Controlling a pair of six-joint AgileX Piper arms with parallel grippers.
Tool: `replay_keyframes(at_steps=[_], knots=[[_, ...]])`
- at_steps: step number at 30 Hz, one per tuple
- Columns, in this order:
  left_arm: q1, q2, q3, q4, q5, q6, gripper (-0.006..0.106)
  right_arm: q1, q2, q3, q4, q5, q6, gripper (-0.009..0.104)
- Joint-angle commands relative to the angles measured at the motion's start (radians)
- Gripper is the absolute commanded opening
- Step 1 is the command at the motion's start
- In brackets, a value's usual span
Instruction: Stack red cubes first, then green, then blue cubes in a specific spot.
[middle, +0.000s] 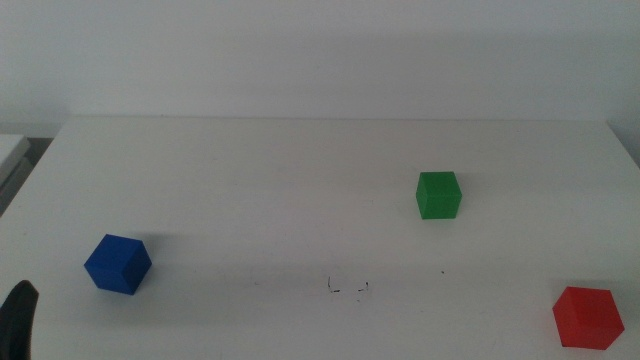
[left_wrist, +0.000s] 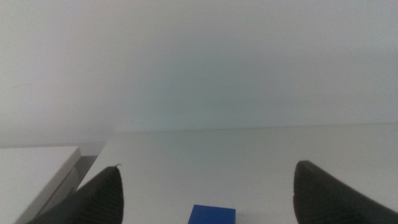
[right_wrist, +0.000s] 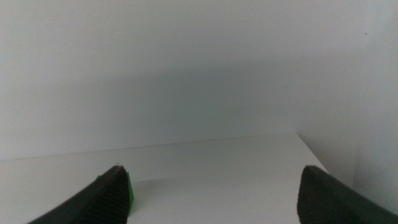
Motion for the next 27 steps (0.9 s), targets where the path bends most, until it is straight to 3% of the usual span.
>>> replay_keyframes(at_steps=[1,5,10,20,27], knots=[[0.002,-0.003,0.001,-0.004,-0.012,-0.004,0.094,-0.006,-0.005,0.003,-0.005,-0.017,-0.007,0.081],[0.002,-0.003,0.001,-0.004,-0.012,-0.004,0.094,-0.006,-0.005,0.003,0.021,0.054,0.003,0.081],[0.002,-0.003,0.001,-0.004,-0.012,-0.004,0.094,-0.006,0.107,-0.183,0.063,0.187,-0.001,0.081],[0.002,-0.003,0.001,-0.004,-0.012,-0.004,0.094,-0.006,0.573,-0.777,0.065,0.873,-0.083,0.081],[0.002,-0.003,0.001,-0.004,-0.012,-0.004,0.094,-0.006,0.662,-0.867,0.066,0.898,-0.077,0.081]])
